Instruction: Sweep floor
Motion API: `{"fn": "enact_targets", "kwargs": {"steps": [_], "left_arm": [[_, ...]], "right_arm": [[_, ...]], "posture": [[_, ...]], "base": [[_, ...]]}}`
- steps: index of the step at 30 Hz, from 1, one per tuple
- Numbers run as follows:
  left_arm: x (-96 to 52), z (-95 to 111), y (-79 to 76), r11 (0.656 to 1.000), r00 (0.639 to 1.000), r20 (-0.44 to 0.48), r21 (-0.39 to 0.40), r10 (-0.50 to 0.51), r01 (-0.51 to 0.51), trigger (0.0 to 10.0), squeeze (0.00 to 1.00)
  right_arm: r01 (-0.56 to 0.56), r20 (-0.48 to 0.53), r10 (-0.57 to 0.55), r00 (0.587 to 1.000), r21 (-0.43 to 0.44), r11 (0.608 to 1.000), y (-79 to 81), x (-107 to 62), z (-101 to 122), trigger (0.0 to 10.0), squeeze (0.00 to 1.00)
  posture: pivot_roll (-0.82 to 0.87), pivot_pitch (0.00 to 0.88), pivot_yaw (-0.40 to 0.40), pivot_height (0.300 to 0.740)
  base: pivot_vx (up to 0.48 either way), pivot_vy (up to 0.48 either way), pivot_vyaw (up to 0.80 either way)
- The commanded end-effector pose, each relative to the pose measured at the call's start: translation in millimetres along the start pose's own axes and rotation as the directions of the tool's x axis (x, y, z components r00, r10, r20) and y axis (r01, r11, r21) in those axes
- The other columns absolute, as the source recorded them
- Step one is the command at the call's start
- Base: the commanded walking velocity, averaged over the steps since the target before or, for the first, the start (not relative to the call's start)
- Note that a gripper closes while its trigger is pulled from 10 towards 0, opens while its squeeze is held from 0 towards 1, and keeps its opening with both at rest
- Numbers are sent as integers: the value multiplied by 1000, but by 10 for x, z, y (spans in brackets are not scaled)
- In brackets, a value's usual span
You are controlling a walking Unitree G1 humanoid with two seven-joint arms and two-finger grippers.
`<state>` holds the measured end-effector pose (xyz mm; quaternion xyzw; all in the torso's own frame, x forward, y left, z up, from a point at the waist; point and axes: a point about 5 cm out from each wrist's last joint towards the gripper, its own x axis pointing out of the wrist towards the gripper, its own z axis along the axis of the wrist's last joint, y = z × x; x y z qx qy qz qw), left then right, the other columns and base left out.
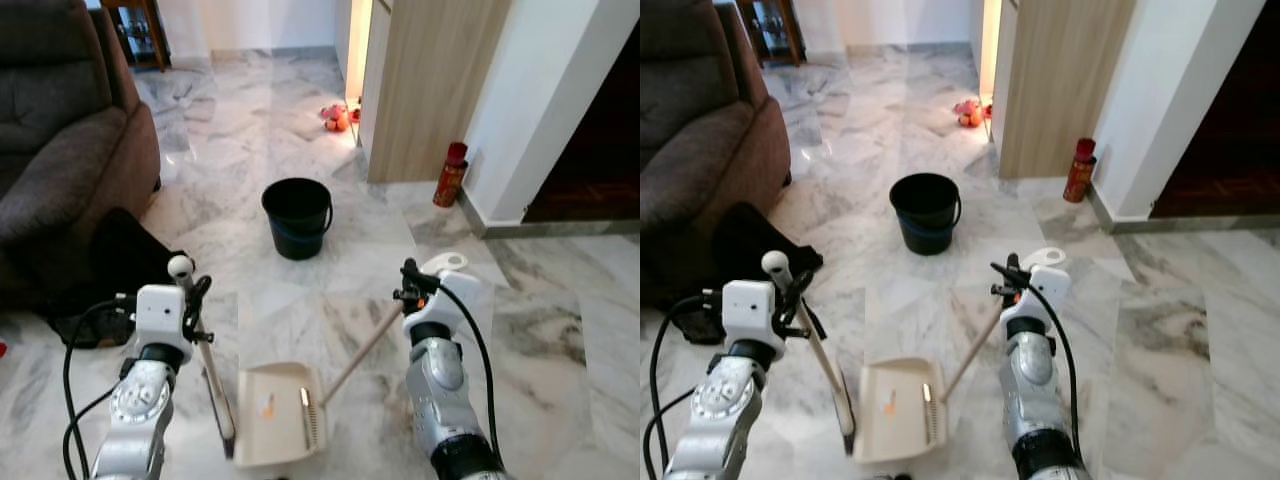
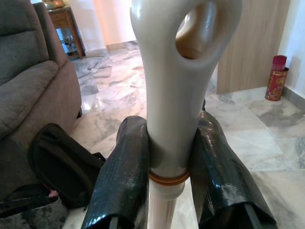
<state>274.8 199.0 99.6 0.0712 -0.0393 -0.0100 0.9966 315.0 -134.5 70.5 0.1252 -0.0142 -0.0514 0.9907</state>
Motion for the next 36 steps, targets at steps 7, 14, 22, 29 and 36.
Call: {"fn": "enact_targets", "kwargs": {"steps": [7, 14, 22, 29, 36], "left_arm": [[19, 76, 27, 1000, 999, 36, 0, 13, -13, 10000, 0], [26, 74, 19, 1000, 999, 35, 1, 13, -13, 10000, 0], [30, 68, 25, 1000, 999, 32, 3, 17, -17, 10000, 0], [32, 67, 25, 1000, 999, 31, 4, 17, -17, 10000, 0], [29, 65, 28, 1000, 999, 29, 5, 19, -19, 10000, 0]], "right_arm": [[-28, 18, 29, 999, -4, 1000, 60, 25, 51, 10000, 0], [-39, 15, 39, 999, -10, 999, 68, 27, 48, 10000, 0], [-41, 8, 41, 999, 7, 999, 68, 26, 42, 10000, 0], [-45, 5, 45, 999, 14, 999, 73, 26, 37, 10000, 0], [-53, 0, 53, 999, 21, 998, 85, 21, 27, 10000, 0]], "posture": [[196, 26, 8, 740], [197, 25, 8, 740], [195, 24, 7, 740], [197, 21, 6, 740], [198, 21, 4, 740]], "base": [[0, 0, 0], [0, 0, 504], [191, 0, 73], [0, 0, 0], [0, 0, 0]]}}
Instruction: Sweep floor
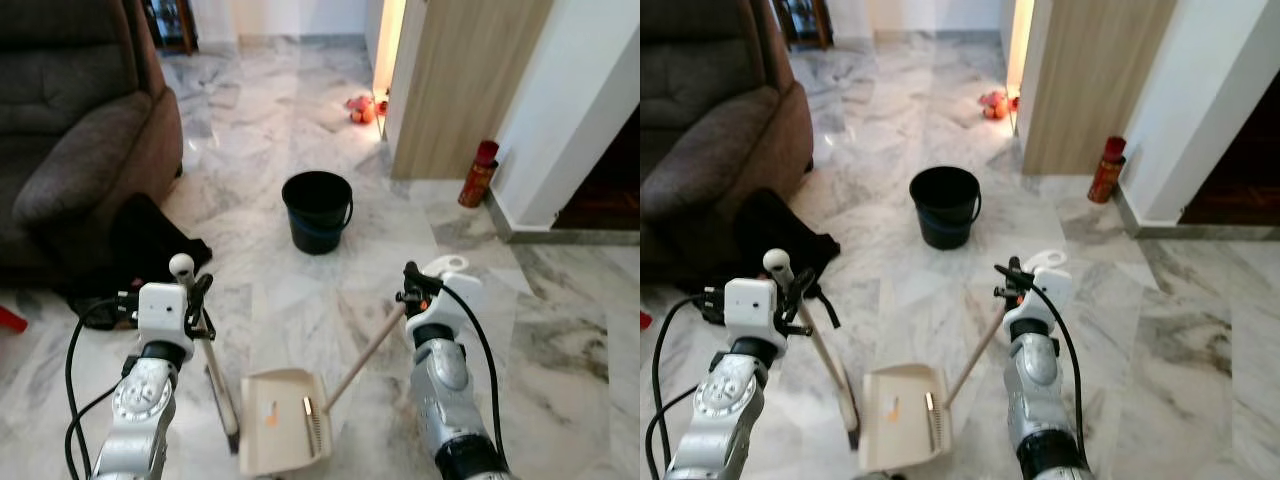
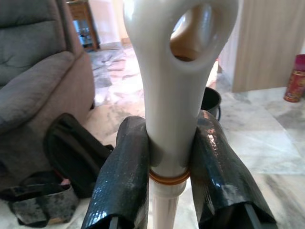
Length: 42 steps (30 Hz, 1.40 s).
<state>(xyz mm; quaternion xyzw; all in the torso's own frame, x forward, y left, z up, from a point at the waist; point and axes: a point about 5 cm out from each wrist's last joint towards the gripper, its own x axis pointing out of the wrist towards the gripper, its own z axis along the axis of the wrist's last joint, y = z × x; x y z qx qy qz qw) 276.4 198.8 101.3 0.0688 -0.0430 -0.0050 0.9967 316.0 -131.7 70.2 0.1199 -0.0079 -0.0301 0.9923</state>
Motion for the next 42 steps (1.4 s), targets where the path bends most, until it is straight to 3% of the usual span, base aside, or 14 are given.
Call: {"fn": "enact_targets", "kwargs": {"steps": [1, 13, 42], "left_arm": [[12, 48, 27, 1000, 1000, 23, 9, 8, -8, 10000, 0], [8, 42, 17, 1000, 1000, 26, 11, -5, 5, 10000, 0], [0, 32, -6, 1000, 1000, 21, 14, -18, 18, 10000, 0]], "right_arm": [[-13, 17, 13, 1000, 31, 999, 59, 16, 37, 10000, 0], [-26, 15, 25, 1000, 30, 999, 70, 19, 35, 10000, 0], [-48, 20, 48, 999, 5, 999, 97, 10, 36, 10000, 0]], "posture": [[198, 21, 4, 740], [194, 11, 6, 740], [194, 13, 3, 740]], "base": [[0, 0, 0], [40, 0, 0], [347, 0, 0]]}}
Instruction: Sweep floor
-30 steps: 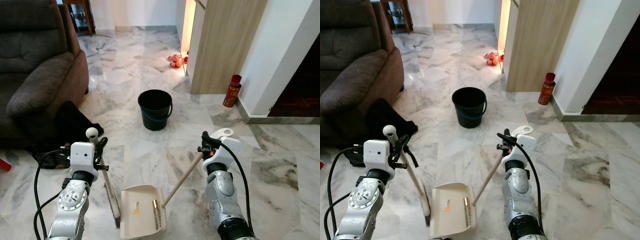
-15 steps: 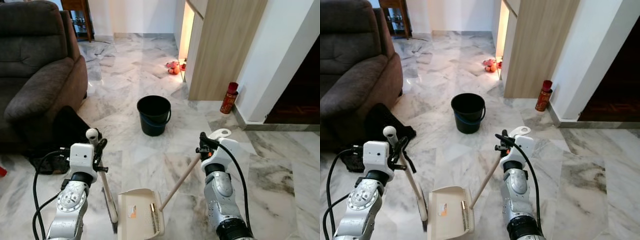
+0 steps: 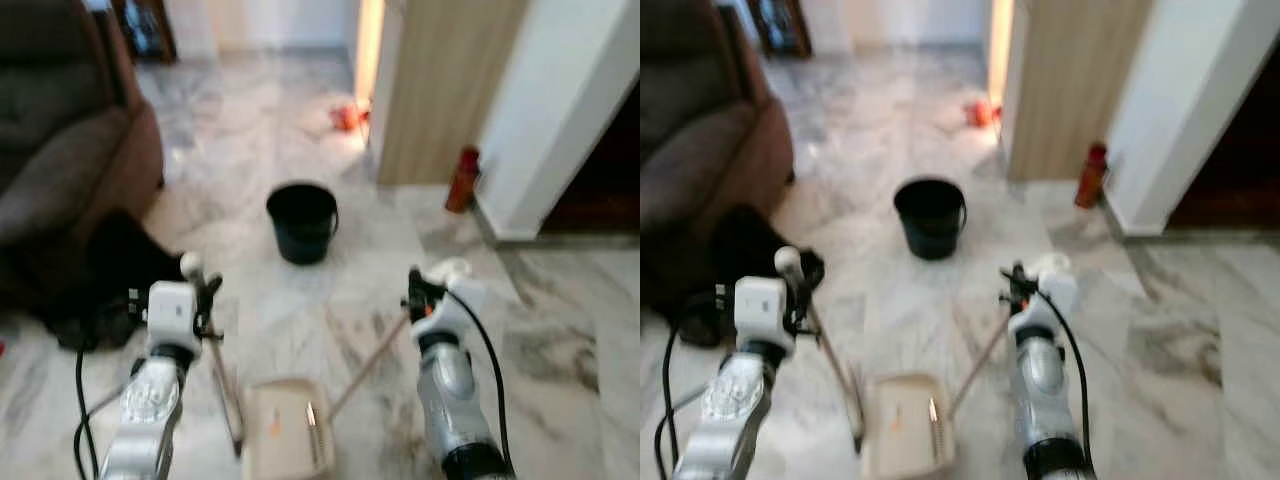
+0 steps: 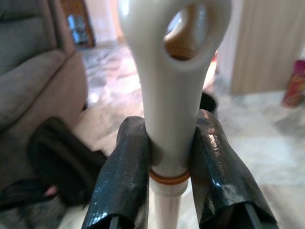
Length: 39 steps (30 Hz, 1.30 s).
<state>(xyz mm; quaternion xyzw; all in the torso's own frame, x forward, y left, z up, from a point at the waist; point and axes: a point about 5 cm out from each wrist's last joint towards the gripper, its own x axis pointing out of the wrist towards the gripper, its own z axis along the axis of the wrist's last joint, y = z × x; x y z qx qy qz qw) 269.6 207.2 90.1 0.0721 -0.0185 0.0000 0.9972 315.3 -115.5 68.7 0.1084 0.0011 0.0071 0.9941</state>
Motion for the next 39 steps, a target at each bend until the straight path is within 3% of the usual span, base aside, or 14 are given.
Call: {"fn": "enact_targets", "kwargs": {"steps": [1, 16, 21, 39], "left_arm": [[70, 152, -75, 1000, 997, 70, 8, -24, 24, 10000, 0], [67, 148, -82, 1000, 997, 71, 5, -21, 21, 10000, 0], [65, 149, -81, 1000, 997, 72, 4, -20, 20, 10000, 0], [69, 149, -74, 1000, 997, 71, 6, -20, 20, 10000, 0]], "right_arm": [[24, 49, -25, 998, 26, 999, -62, 21, 91, 10000, 0], [11, 39, -12, 999, 22, 1000, -54, 17, 80, 10000, 0], [9, 42, -11, 999, 25, 1000, -45, 18, 85, 10000, 0], [3, 28, -4, 1000, 36, 999, -35, 16, 66, 10000, 0]], "posture": [[196, 14, 2, 740], [197, 17, -1, 740], [199, 16, -2, 740], [199, 17, -2, 740]], "base": [[356, 0, 538], [357, 0, 111], [358, 0, 626], [359, 0, 0]]}}
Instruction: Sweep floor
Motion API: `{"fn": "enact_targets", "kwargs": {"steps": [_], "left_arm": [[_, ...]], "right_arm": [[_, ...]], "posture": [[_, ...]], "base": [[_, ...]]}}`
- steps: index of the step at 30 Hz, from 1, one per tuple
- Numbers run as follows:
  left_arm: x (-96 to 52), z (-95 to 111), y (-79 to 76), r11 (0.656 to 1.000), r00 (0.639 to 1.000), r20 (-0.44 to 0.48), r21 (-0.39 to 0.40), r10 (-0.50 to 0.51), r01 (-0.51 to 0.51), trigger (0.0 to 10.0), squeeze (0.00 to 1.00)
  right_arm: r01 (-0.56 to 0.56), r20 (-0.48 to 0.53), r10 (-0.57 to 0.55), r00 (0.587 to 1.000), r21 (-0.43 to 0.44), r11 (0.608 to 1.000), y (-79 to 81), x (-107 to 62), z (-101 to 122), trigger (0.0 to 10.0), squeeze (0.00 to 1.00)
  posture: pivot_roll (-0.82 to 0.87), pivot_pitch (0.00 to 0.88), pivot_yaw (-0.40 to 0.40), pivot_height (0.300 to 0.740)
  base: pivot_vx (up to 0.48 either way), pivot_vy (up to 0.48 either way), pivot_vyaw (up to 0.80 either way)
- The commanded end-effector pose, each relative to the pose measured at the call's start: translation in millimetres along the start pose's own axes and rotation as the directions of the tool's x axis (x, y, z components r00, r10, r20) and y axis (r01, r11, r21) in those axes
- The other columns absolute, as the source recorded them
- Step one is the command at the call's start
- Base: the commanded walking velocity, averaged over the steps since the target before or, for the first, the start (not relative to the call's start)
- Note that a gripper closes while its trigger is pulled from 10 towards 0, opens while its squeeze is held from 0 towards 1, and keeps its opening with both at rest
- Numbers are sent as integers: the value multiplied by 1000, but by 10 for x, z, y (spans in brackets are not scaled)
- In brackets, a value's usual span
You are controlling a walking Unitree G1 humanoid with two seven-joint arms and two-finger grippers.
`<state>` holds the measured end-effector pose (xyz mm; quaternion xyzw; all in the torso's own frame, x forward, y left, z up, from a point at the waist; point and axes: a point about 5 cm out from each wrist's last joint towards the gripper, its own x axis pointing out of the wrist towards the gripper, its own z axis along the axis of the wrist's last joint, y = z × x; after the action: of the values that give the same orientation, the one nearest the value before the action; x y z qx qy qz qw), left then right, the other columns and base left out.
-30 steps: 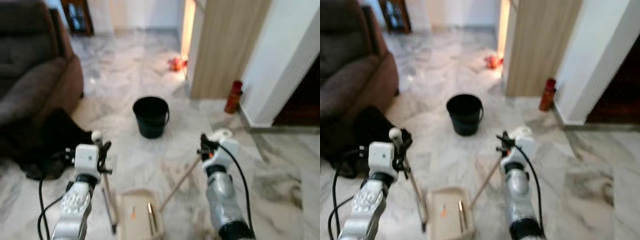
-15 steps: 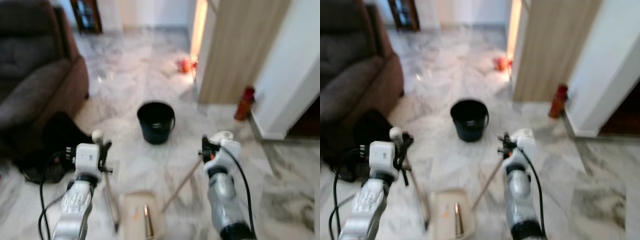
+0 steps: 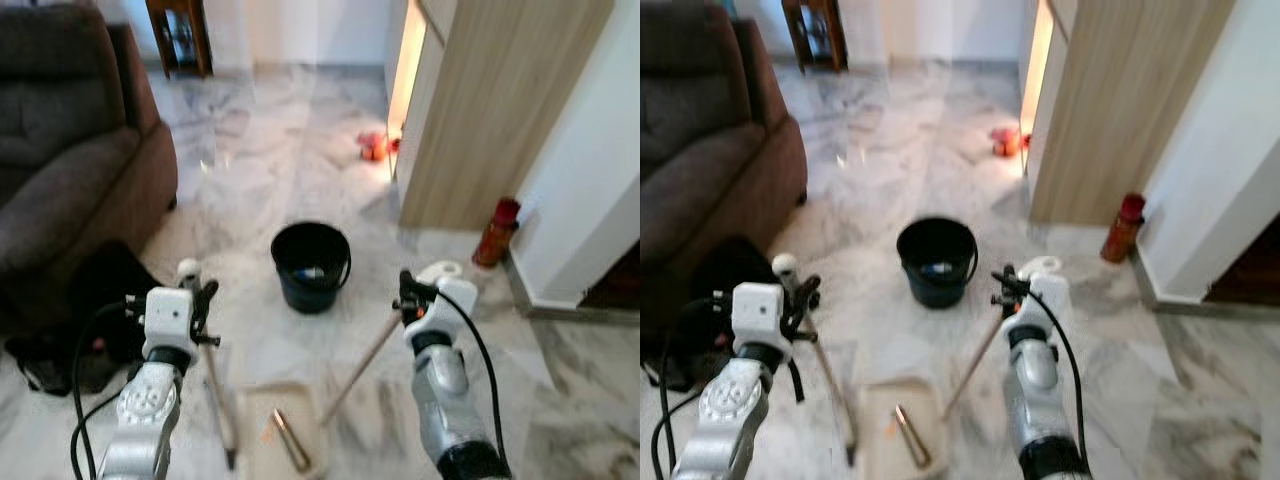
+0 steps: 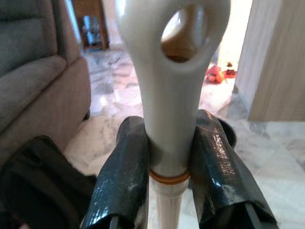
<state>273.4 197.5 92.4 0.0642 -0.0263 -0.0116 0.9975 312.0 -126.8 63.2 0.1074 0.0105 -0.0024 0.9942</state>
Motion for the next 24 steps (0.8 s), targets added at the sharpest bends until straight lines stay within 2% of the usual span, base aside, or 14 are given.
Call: {"fn": "enact_targets", "kwargs": {"steps": [1, 24], "left_arm": [[33, 114, 17, 1000, 999, 54, 22, 1, -2, 10000, 0], [46, 122, 11, 1000, 998, 55, 21, 0, -1, 10000, 0]], "right_arm": [[-18, 45, 17, 999, 38, 999, 88, 47, 97, 10000, 0], [-30, 37, 28, 999, 48, 998, 100, 48, 89, 10000, 0]], "posture": [[199, 17, -2, 740], [197, 29, 0, 740]], "base": [[360, 0, 0], [360, 0, 0]]}}
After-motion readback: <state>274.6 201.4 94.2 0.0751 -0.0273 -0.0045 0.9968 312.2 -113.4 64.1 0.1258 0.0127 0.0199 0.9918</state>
